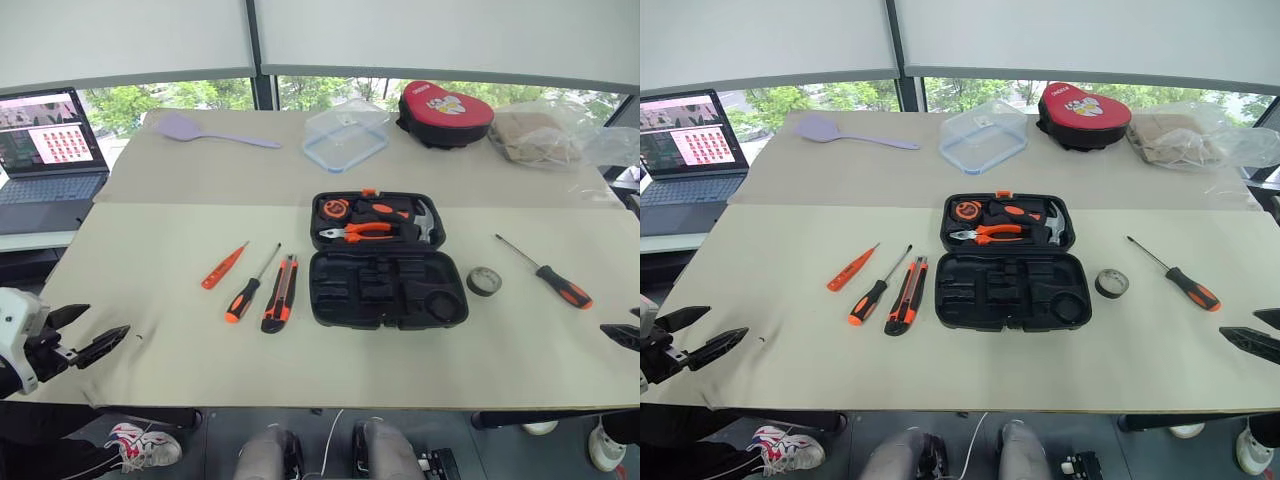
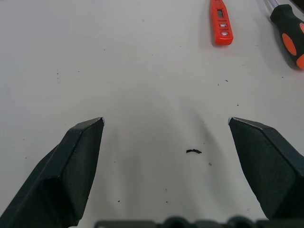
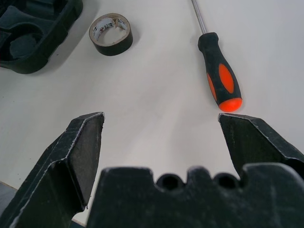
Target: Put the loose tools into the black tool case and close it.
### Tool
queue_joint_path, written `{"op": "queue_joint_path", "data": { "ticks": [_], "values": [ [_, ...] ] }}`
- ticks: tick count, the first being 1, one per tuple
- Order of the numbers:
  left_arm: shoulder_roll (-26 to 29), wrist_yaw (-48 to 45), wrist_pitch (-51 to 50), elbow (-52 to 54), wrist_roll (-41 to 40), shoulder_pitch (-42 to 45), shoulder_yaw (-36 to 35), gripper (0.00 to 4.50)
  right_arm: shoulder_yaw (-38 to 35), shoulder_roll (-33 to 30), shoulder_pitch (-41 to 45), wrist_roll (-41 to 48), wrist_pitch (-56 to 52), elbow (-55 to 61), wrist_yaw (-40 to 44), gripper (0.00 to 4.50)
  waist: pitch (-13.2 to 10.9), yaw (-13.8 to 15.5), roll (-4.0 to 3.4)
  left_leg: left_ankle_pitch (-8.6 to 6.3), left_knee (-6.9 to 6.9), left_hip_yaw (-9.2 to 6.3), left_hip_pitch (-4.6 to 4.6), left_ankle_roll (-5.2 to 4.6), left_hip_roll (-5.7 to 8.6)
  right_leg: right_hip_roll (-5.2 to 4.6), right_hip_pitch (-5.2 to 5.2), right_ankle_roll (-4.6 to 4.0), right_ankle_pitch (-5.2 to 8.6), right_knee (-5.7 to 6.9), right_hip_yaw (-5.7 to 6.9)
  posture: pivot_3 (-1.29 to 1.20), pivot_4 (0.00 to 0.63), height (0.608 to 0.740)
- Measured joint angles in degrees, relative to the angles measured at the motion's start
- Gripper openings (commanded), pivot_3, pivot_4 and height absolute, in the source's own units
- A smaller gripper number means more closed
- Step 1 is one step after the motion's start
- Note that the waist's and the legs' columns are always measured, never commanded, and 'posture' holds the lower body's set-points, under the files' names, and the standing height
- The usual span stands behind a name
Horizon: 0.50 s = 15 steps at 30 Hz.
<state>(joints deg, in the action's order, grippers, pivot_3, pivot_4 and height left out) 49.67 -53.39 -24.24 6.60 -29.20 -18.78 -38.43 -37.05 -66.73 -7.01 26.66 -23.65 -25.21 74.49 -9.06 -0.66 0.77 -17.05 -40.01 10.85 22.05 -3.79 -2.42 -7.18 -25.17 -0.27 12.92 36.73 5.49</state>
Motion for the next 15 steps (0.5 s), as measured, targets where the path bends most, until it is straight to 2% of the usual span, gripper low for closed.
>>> {"op": "queue_joint_path", "data": {
  "ticks": [7, 8, 11, 13, 15],
  "values": [
    [0.0, 1.6, -2.8, 1.0, 0.0, -0.1, 0.0, 4.5, 0.0, 0.1, 0.0, -0.9, 2.2, -0.7, -0.9, 4.47, 0.0, 0.0, 0.0, 0.0, 0.0, 0.0, -0.01, 0.0, 0.0, 0.02, 0.01, 0.0, 0.0, 0.0, 0.0, 0.0, 0.15, 0.731],
    [0.0, 3.4, -7.0, 2.3, -1.6, 1.0, 0.0, 4.5, -0.3, 0.5, 0.4, -0.7, 1.8, -0.5, -1.5, 4.47, 0.0, 0.0, 0.01, 0.0, 0.0, 0.0, -0.01, 0.0, 0.0, 0.02, 0.05, 0.01, 0.0, 0.01, -0.01, 0.0, 0.15, 0.731],
    [0.0, 9.3, -17.4, 8.1, -8.0, 8.2, 0.1, 4.5, -0.9, 1.6, 3.7, 1.7, -0.9, 4.1, -3.1, 4.47, 0.0, 0.3, 0.01, 0.02, -0.08, -0.03, 0.04, 0.03, 0.0, -0.02, 0.05, 0.1, -0.1, 0.05, -0.06, 0.0, 0.15, 0.731],
    [0.0, 16.2, -25.2, 15.3, -13.0, 16.9, 2.9, 4.5, -1.2, 2.2, 5.4, 5.1, -4.9, 14.1, -4.7, 4.47, 0.0, 0.4, -0.01, 0.04, -0.11, -0.06, 0.01, 0.05, 0.01, 0.02, 0.13, 0.12, -0.14, 0.08, -0.11, 0.0, 0.15, 0.731],
    [-0.4, 20.7, -30.5, 19.8, -16.3, 21.9, 5.7, 4.5, -0.6, 2.3, 6.7, 7.6, -7.1, 22.1, -5.6, 4.47, 0.0, 0.5, -0.01, 0.07, -0.08, -0.06, -0.06, 0.06, 0.02, 0.23, 0.18, 0.15, -0.17, 0.1, -0.11, 0.0, 0.15, 0.731]
  ]
}}
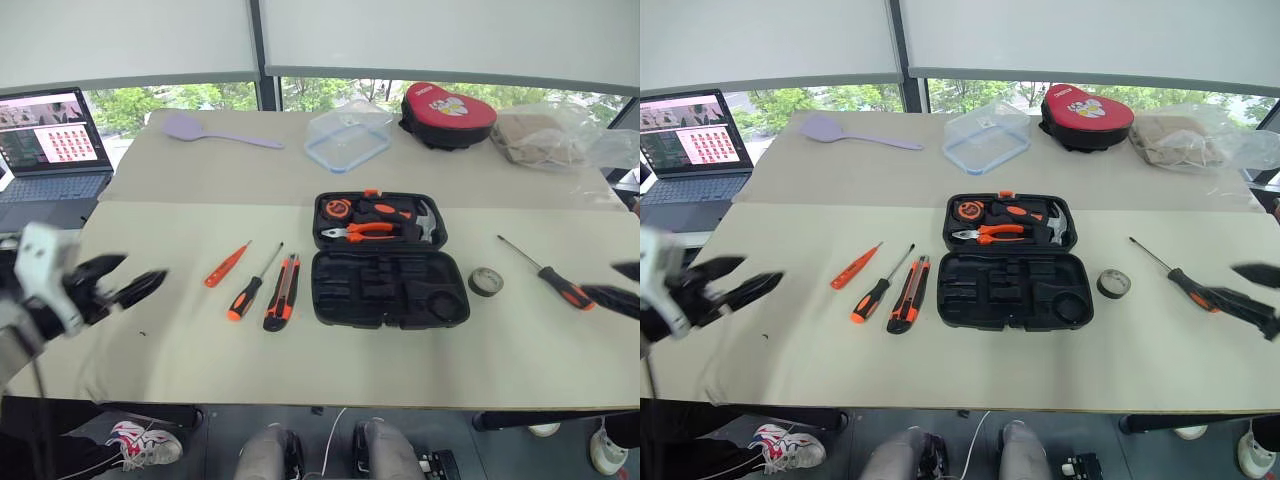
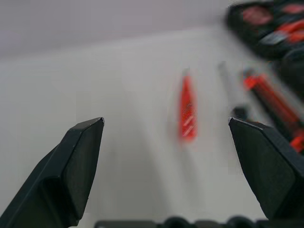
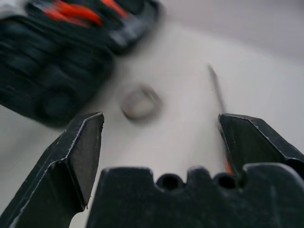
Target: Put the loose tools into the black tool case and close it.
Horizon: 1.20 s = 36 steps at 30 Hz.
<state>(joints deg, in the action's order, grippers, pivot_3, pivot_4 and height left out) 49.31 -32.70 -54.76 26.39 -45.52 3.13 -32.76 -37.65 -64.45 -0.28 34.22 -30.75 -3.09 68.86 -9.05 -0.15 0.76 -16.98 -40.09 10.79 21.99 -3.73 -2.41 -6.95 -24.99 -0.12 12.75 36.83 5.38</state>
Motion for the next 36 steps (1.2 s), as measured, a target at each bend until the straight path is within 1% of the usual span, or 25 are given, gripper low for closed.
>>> {"op": "queue_joint_path", "data": {
  "ticks": [1, 2, 4, 7, 8, 11, 14, 19, 20, 21, 22, 24, 25, 26, 27, 29, 33, 36],
  "values": [
    [-0.4, 2.0, -2.6, 1.0, -1.2, 1.5, 1.0, 4.5, 0.3, 0.2, 0.1, 0.9, -1.0, 3.0, -0.7, 4.47, 0.0, 0.0, 0.03, 0.08, 0.0, 0.01, -0.08, -0.02, 0.0, 0.12, 0.03, 0.0, 0.0, 0.04, -0.01, 0.0, 0.15, 0.731],
    [-0.7, 4.2, -5.8, 1.3, -2.1, 2.6, 2.5, 4.5, 1.0, 0.7, 0.3, 1.4, -2.3, 5.9, -1.6, 4.47, 0.0, -0.1, 0.06, 0.29, 0.0, 0.01, -0.14, -0.32, -0.02, 0.46, 0.07, 0.0, 0.01, 0.02, -0.05, 0.0, 0.15, 0.731],
    [-0.9, 8.0, -11.4, 1.9, -2.6, 4.3, 6.7, 4.5, 3.6, 2.6, 1.6, 3.4, -4.8, 12.2, -4.0, 4.47, 0.0, -0.2, 0.07, 0.33, 0.04, 0.02, -0.14, -0.26, -0.02, 0.57, 0.02, 0.0, 0.02, 0.01, -0.08, 0.0, 0.15, 0.731],
    [-2.1, 12.1, -16.4, 2.9, -2.2, 7.5, 13.2, 4.5, 8.5, 5.0, 3.8, 5.9, -6.6, 20.8, -6.6, 4.47, 0.0, 0.0, 0.1, 0.34, 0.04, 0.02, -0.1, -0.14, -0.02, 0.63, -0.02, -0.02, 0.02, 0.03, -0.09, 0.0, 0.15, 0.731],
    [-2.5, 13.3, -17.3, 3.1, -1.8, 8.5, 15.2, 4.5, 10.0, 5.4, 4.4, 6.8, -6.8, 23.2, -7.4, 4.47, 0.0, 0.2, 0.1, 0.32, 0.04, 0.02, -0.09, -0.1, -0.01, 0.63, -0.02, -0.02, 0.02, 0.03, -0.09, 0.0, 0.15, 0.731],
    [-4.2, 14.7, -18.4, 3.1, -1.6, 10.7, 17.4, 4.5, 12.0, 6.0, 5.9, 7.8, -7.6, 26.0, -8.5, 4.47, 0.0, 0.7, 0.14, 0.28, -0.01, 0.02, -0.05, -0.05, 0.02, 0.61, -0.02, -0.04, 0.0, 0.01, -0.08, 0.0, 0.15, 0.731],
    [-5.5, 17.2, -19.5, 3.0, 0.7, 12.7, 21.4, 4.5, 16.5, 8.0, 8.9, 9.6, -8.1, 30.8, -10.3, 4.47, 0.0, 0.9, 0.15, 0.29, -0.02, 0.02, -0.05, -0.06, 0.02, 0.61, -0.02, -0.06, -0.01, 0.0, -0.08, 0.0, 0.15, 0.731],
    [-6.7, 18.7, -18.5, 0.9, 6.0, 13.6, 27.7, 4.5, 20.7, 10.3, 11.6, 9.9, -8.1, 31.9, -11.8, 4.47, -0.1, 0.9, 0.2, 0.37, -0.04, 0.02, -0.02, -0.19, 0.03, 0.63, -0.02, -0.07, -0.02, 0.0, -0.02, 0.0, 0.15, 0.731],
    [-6.6, 18.4, -17.6, 0.8, 7.4, 13.8, 29.9, 3.97, 21.6, 10.8, 12.3, 9.8, -8.1, 31.9, -12.0, 4.5, -0.1, 0.9, 0.21, 0.36, -0.05, 0.02, -0.02, -0.18, 0.03, 0.62, -0.02, -0.08, -0.02, 0.0, -0.03, 0.0, 0.15, 0.731],
    [-6.6, 18.0, -16.7, 0.8, 7.9, 13.8, 31.1, 3.83, 21.8, 11.1, 12.5, 9.8, -8.0, 31.9, -12.1, 4.5, -0.1, 0.9, 0.21, 0.36, -0.04, 0.02, -0.02, -0.18, 0.04, 0.62, -0.02, -0.08, -0.02, 0.0, -0.03, 0.0, 0.15, 0.731],
    [-6.6, 17.4, -15.9, 0.8, 8.7, 13.7, 32.4, 3.39, 22.2, 11.2, 12.7, 9.8, -8.0, 31.9, -12.2, 4.5, -0.1, 0.9, 0.21, 0.36, -0.04, 0.02, -0.02, -0.18, 0.03, 0.62, -0.03, -0.08, -0.02, 0.0, -0.03, 0.0, 0.15, 0.731],
    [-6.6, 16.3, -13.8, 0.4, 10.2, 13.1, 34.4, 2.76, 23.1, 11.7, 13.1, 9.7, -8.0, 31.9, -12.4, 4.5, -0.1, 0.9, 0.21, 0.37, -0.04, 0.02, -0.04, -0.19, 0.02, 0.62, -0.03, -0.1, -0.02, 0.01, -0.02, 0.0, 0.15, 0.731],
    [-6.6, 16.0, -12.6, 0.2, 10.9, 12.7, 34.6, 2.3, 23.4, 11.9, 13.1, 9.7, -7.9, 31.9, -12.5, 4.5, -0.1, 0.8, 0.2, 0.37, -0.04, 0.02, -0.08, -0.19, 0.02, 0.61, -0.02, -0.12, -0.01, 0.04, -0.03, 0.0, 0.15, 0.731],
    [-6.7, 15.4, -11.4, -0.1, 11.7, 12.4, 35.0, 2.13, 23.6, 12.2, 13.1, 9.7, -7.9, 31.9, -12.7, 4.5, -0.1, 0.8, 0.2, 0.37, -0.03, 0.02, -0.11, -0.18, 0.01, 0.6, -0.01, -0.13, -0.02, 0.05, -0.04, 0.0, 0.15, 0.731],
    [-6.8, 15.1, -10.7, -0.2, 12.0, 12.2, 35.2, 1.7, 23.8, 12.3, 13.1, 9.7, -7.8, 31.9, -12.7, 4.5, -0.1, 0.8, 0.2, 0.37, -0.03, 0.02, -0.11, -0.18, 0.01, 0.58, -0.01, -0.14, -0.02, 0.07, -0.04, 0.0, 0.15, 0.731],
    [-7.1, 14.6, -9.8, -0.3, 12.6, 11.7, 35.2, 0.97, 23.8, 12.3, 13.1, 9.7, -7.8, 31.9, -12.7, 4.5, -0.1, 0.8, 0.2, 0.37, -0.04, 0.01, -0.11, -0.18, 0.01, 0.56, -0.01, -0.16, -0.03, 0.07, -0.03, 0.0, 0.15, 0.731],
    [-8.2, 13.9, -10.6, -0.5, 12.4, 11.5, 33.4, 0.94, 23.7, 12.3, 13.1, 9.6, -7.7, 31.9, -12.8, 4.5, -0.1, 0.8, 0.2, 0.38, -0.04, 0.0, -0.09, -0.2, 0.0, 0.55, -0.02, -0.16, -0.03, 0.07, -0.02, 0.0, 0.15, 0.731],
    [-8.1, 12.6, -12.7, -1.5, 11.4, 13.1, 31.5, 0.94, 23.3, 12.3, 12.2, 9.3, -7.7, 31.7, -12.8, 4.5, -0.1, 0.8, 0.22, 0.38, -0.06, 0.0, -0.02, -0.21, -0.01, 0.58, -0.05, -0.16, -0.03, 0.08, 0.02, 0.0, 0.15, 0.731]
  ]
}}
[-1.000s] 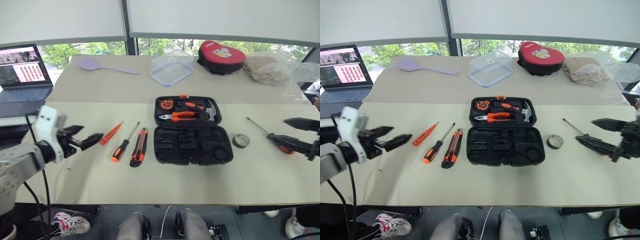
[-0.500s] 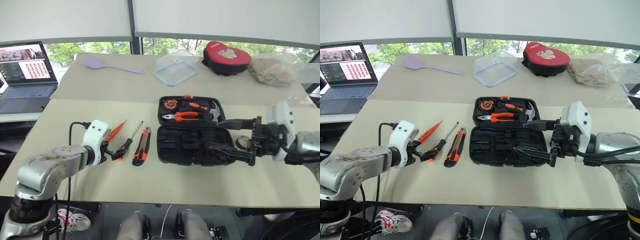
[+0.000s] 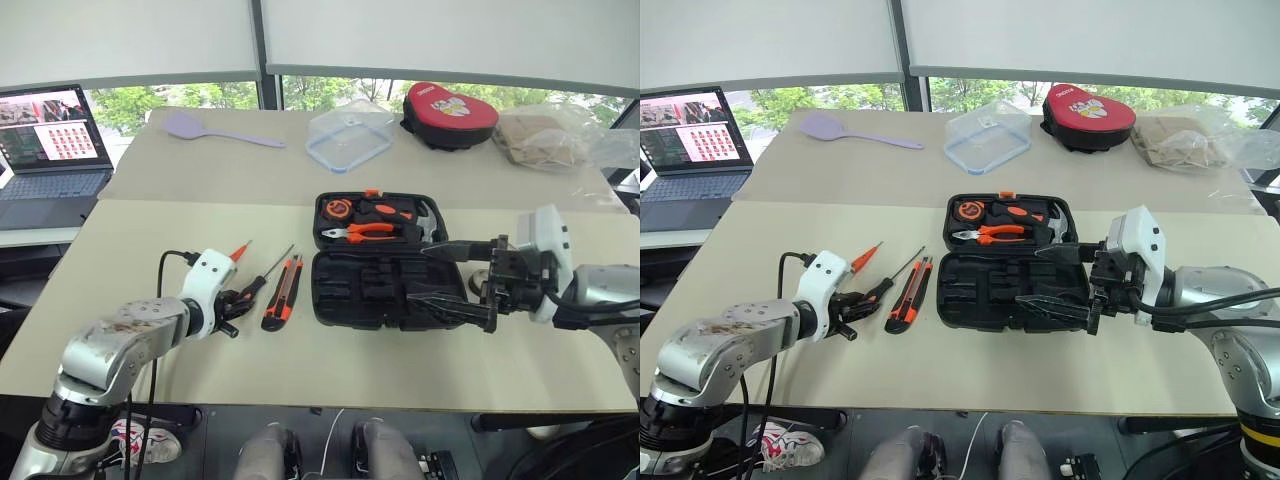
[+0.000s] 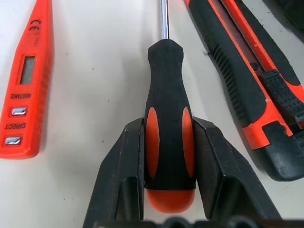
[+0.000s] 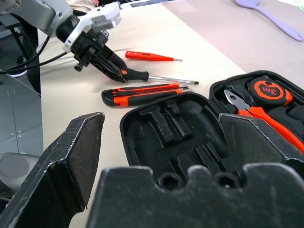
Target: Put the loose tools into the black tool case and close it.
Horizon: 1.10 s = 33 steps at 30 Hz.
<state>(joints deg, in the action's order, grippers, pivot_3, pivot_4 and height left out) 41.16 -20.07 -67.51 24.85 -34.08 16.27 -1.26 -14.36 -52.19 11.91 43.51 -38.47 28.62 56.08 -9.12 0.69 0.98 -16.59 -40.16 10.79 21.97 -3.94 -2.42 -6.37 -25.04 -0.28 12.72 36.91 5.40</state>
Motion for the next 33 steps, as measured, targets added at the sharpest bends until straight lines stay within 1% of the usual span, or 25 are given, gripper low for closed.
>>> {"op": "queue_joint_path", "data": {
  "ticks": [2, 5, 6, 9, 11, 12, 14, 15, 16, 18, 19, 22, 25, 28, 33],
  "values": [
    [0.5, -1.8, 0.0, -0.2, -0.2, 3.1, -0.3, 0.94, -0.5, 0.0, -1.0, -0.1, 0.0, -0.1, -0.1, 4.5, 0.0, 0.2, 0.05, 0.0, -0.08, -0.02, 0.09, 0.0, 0.0, 0.01, -0.02, 0.0, 0.0, 0.01, 0.07, 0.0, 0.15, 0.731],
    [3.2, -6.4, 4.0, -0.3, 0.9, 9.1, 0.8, 0.94, -1.3, 0.0, -2.7, -0.7, 0.2, -0.2, -0.1, 4.5, -0.1, 0.5, 0.11, 0.0, -0.17, -0.06, 0.18, -0.01, 0.04, 0.01, -0.02, 0.02, -0.01, -0.01, 0.12, 0.0, 0.15, 0.731],
    [4.4, -9.3, 7.7, -1.1, 2.5, 12.0, 2.4, 0.94, -2.0, 0.0, -3.7, -0.9, 0.4, -0.4, -0.1, 4.5, -0.1, 0.6, 0.11, 0.0, -0.16, -0.06, 0.16, -0.01, 0.09, -0.01, -0.01, 0.03, -0.02, -0.03, 0.1, 0.0, 0.15, 0.731],
    [5.3, -17.3, 17.5, -4.4, 6.1, 17.0, 7.4, 0.94, -3.0, -0.1, -4.8, -2.0, 0.9, -1.9, -0.3, 4.5, -0.1, 0.5, 0.11, 0.0, -0.16, -0.04, 0.15, -0.01, 0.15, -0.01, 0.0, 0.04, -0.02, -0.02, 0.11, 0.0, 0.15, 0.731],
    [5.2, -26.2, 28.1, -10.3, 11.8, 21.8, 15.4, 0.94, -4.5, -0.1, -6.4, -2.9, 1.4, -3.3, -0.8, 4.5, -0.1, 0.6, 0.11, 0.0, -0.17, -0.04, 0.16, -0.02, 0.2, 0.02, -0.01, 0.04, -0.02, -0.01, 0.15, 0.0, 0.15, 0.731],
    [5.0, -27.8, 30.0, -11.7, 13.0, 22.6, 16.7, 0.94, -4.7, -0.1, -6.4, -3.0, 1.5, -3.6, -1.0, 4.5, -0.1, 0.6, 0.11, 0.0, -0.17, -0.03, 0.17, -0.02, 0.21, 0.03, -0.02, 0.04, -0.02, -0.01, 0.15, 0.0, 0.15, 0.731],
    [0.7, -32.8, 37.2, -20.2, 18.2, 28.7, 22.6, 0.94, -6.2, 0.0, -7.6, -3.8, 1.8, -4.2, -1.4, 4.5, -0.1, 0.8, 0.13, 0.04, -0.25, -0.04, 0.25, -0.08, 0.3, 0.03, -0.02, 0.06, -0.01, -0.03, 0.2, 0.0, 0.15, 0.731],
    [-0.9, -34.1, 39.2, -23.0, 19.7, 30.6, 24.2, 0.94, -7.0, 0.0, -8.4, -4.0, 2.0, -4.2, -1.5, 4.5, -0.1, 0.9, 0.14, 0.04, -0.27, -0.04, 0.3, -0.09, 0.28, 0.04, -0.07, 0.08, -0.03, -0.08, 0.17, 0.0, 0.15, 0.731],
    [-4.7, -35.9, 42.7, -28.7, 22.7, 34.3, 27.1, 0.94, -7.7, 0.1, -9.3, -4.2, 2.2, -4.4, -1.8, 4.5, -0.1, 1.1, 0.15, 0.08, -0.32, -0.08, 0.34, -0.18, 0.34, 0.01, -0.05, 0.11, -0.04, -0.07, 0.18, 0.0, 0.15, 0.731],
    [-8.4, -37.6, 46.2, -34.3, 25.5, 37.4, 29.7, 0.94, -8.5, 0.6, -10.3, -4.3, 2.5, -4.1, -2.2, 4.5, -0.1, 1.0, 0.16, 0.06, -0.36, -0.09, 0.43, -0.27, 0.35, 0.01, -0.09, 0.19, -0.06, -0.14, 0.16, 0.0, 0.15, 0.731],
    [-11.3, -38.4, 48.4, -38.9, 27.4, 39.4, 30.9, 0.94, -9.4, 1.0, -11.4, -4.4, 2.6, -4.0, -2.7, 4.5, -0.1, 1.0, 0.17, 0.03, -0.45, -0.1, 0.46, -0.33, 0.36, 0.01, -0.08, 0.23, -0.04, -0.12, 0.18, 0.0, 0.15, 0.731],
    [-16.4, -40.0, 52.7, -47.0, 30.5, 42.4, 32.6, 0.94, -10.6, 1.4, -13.5, -4.4, 2.6, -2.6, -3.8, 4.5, -0.1, 0.6, 0.2, 0.0, -0.54, -0.16, 0.56, -0.39, 0.35, -0.01, -0.14, 0.27, -0.04, -0.12, 0.18, 0.0, 0.15, 0.731],
    [-19.1, -41.5, 55.6, -52.5, 33.3, 44.2, 33.3, 0.94, -12.3, 1.9, -15.1, -4.1, 2.6, -0.8, -4.5, 4.5, -0.1, 0.2, 0.22, -0.01, -0.58, -0.32, 0.62, -0.4, 0.33, -0.03, -0.13, 0.28, -0.04, -0.1, 0.23, 0.0, 0.15, 0.731],
    [-20.7, -41.8, 57.4, -57.1, 36.3, 45.3, 33.7, 0.94, -13.5, 2.4, -16.4, -3.9, 2.6, 0.6, -5.5, 4.5, -0.1, 0.1, 0.23, -0.04, -0.64, -0.42, 0.68, -0.45, 0.33, -0.06, -0.13, 0.29, -0.04, -0.1, 0.26, 0.0, 0.15, 0.731],
    [-21.4, -43.5, 59.4, -60.1, 38.8, 45.5, 33.7, 0.94, -14.2, 2.9, -17.7, -3.9, 2.6, 1.6, -6.6, 4.5, -0.1, 0.0, 0.23, -0.07, -0.79, -0.62, 0.91, -0.52, 0.33, -0.1, -0.2, 0.31, -0.05, -0.11, 0.44, 0.0, 0.15, 0.731]
  ]
}}
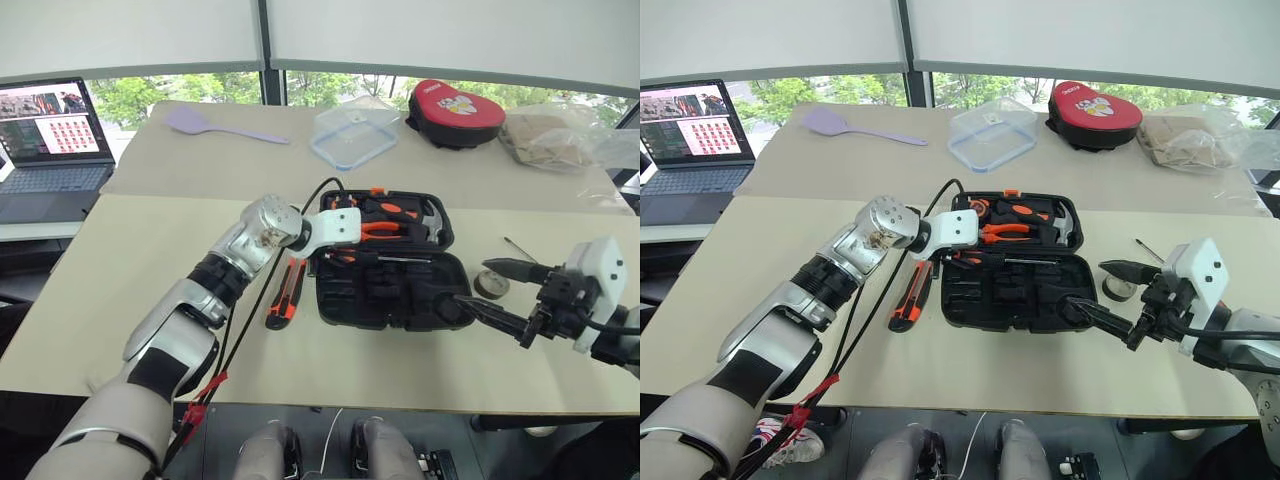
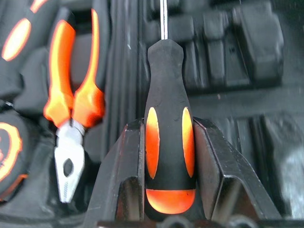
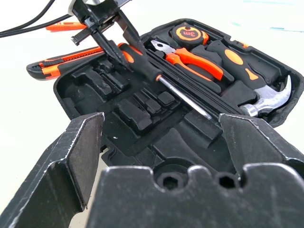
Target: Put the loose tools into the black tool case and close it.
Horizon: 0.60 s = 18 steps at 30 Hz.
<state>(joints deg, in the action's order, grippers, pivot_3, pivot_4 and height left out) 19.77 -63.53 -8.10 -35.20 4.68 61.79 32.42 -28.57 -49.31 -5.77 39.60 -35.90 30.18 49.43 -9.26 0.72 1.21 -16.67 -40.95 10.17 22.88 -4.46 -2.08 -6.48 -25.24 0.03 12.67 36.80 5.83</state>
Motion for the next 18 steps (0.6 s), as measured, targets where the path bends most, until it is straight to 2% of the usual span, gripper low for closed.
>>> {"op": "queue_joint_path", "data": {
  "ticks": [5, 7, 8, 10, 11, 12, 14, 15, 17, 18],
  "values": [
    [-2.4, 0.5, 1.9, -3.6, 1.3, 0.1, -1.0, 0.94, -0.1, 0.1, -0.1, 0.0, 0.0, 0.2, -0.2, 4.5, 0.0, 0.3, 0.0, -0.04, -0.23, -0.17, 0.18, -0.1, 0.03, -0.06, 0.03, 0.05, -0.03, -0.01, 0.18, 0.0, 0.15, 0.731],
    [-3.0, 0.7, 2.0, -4.4, 1.7, 0.2, -1.7, 1.95, -0.1, 0.1, -0.1, 0.0, 0.0, 0.2, -0.5, 4.5, 0.0, 0.2, 0.0, -0.06, -0.31, -0.27, 0.26, -0.12, 0.03, -0.06, 0.02, 0.06, -0.04, 0.0, 0.24, 0.0, 0.15, 0.731],
    [-3.3, 0.8, 2.0, -4.6, 1.9, 0.2, -2.0, 2.17, -0.1, 0.1, -0.1, 0.0, 0.0, 0.2, -0.8, 4.5, 0.0, 0.2, 0.0, -0.06, -0.33, -0.31, 0.3, -0.12, 0.02, -0.06, 0.02, 0.06, -0.04, 0.0, 0.28, 0.0, 0.15, 0.731],
    [-3.8, 0.7, 2.1, -4.8, 1.9, 0.4, -2.4, 2.93, -0.1, 0.1, -0.1, 0.1, 0.0, 0.2, -1.1, 4.5, 0.0, 0.3, 0.0, -0.06, -0.38, -0.36, 0.32, -0.12, 0.03, -0.08, 0.05, 0.07, -0.04, 0.0, 0.34, 0.0, 0.15, 0.731],
    [-4.0, 0.7, 2.0, -4.8, 1.9, 0.4, -2.6, 3.12, -0.1, 0.1, 0.1, 0.1, 0.0, 0.2, -1.1, 4.5, 0.0, 0.3, 0.0, -0.06, -0.41, -0.37, 0.32, -0.13, 0.03, -0.08, 0.06, 0.08, -0.05, 0.01, 0.34, 0.0, 0.15, 0.731],
    [-4.0, 0.6, 1.9, -4.8, 1.9, 0.4, -2.8, 3.61, -0.1, 0.1, 0.1, 0.1, 0.0, 0.2, -1.2, 4.5, 0.0, 0.3, 0.0, -0.06, -0.42, -0.39, 0.33, -0.13, 0.03, -0.08, 0.06, 0.09, -0.05, 0.02, 0.34, 0.0, 0.15, 0.731],
    [-4.0, 0.5, 1.8, -4.7, 2.0, 0.4, -3.6, 4.3, -0.1, 0.1, 0.1, 0.2, 0.0, 0.3, -1.2, 4.5, 0.0, 0.2, 0.0, -0.07, -0.45, -0.41, 0.34, -0.14, 0.02, -0.08, 0.06, 0.09, -0.06, 0.03, 0.35, 0.0, 0.15, 0.731],
    [-3.9, 0.5, 1.7, -4.7, 2.0, 0.4, -4.2, 4.44, -0.1, 0.1, 0.1, 0.3, 0.0, 0.3, -1.2, 4.5, 0.0, 0.2, 0.0, -0.07, -0.45, -0.41, 0.35, -0.15, 0.02, -0.08, 0.06, 0.09, -0.06, 0.03, 0.35, 0.0, 0.15, 0.731],
    [-3.9, 0.6, 1.6, -4.3, 2.0, 0.5, -5.0, 4.44, -0.1, 0.1, 0.1, 0.7, 0.0, 0.3, -1.2, 4.5, 0.0, 0.2, 0.0, -0.07, -0.45, -0.43, 0.36, -0.15, 0.03, -0.08, 0.06, 0.09, -0.06, 0.03, 0.36, 0.0, 0.15, 0.731],
    [-3.9, 0.6, 1.6, -4.0, 2.0, 0.5, -5.3, 4.27, -0.1, 0.2, 0.1, 1.0, 0.0, 0.3, -1.2, 4.5, 0.0, 0.2, 0.0, -0.07, -0.45, -0.43, 0.37, -0.15, 0.03, -0.08, 0.06, 0.09, -0.06, 0.02, 0.37, 0.0, 0.15, 0.731]
  ]
}}
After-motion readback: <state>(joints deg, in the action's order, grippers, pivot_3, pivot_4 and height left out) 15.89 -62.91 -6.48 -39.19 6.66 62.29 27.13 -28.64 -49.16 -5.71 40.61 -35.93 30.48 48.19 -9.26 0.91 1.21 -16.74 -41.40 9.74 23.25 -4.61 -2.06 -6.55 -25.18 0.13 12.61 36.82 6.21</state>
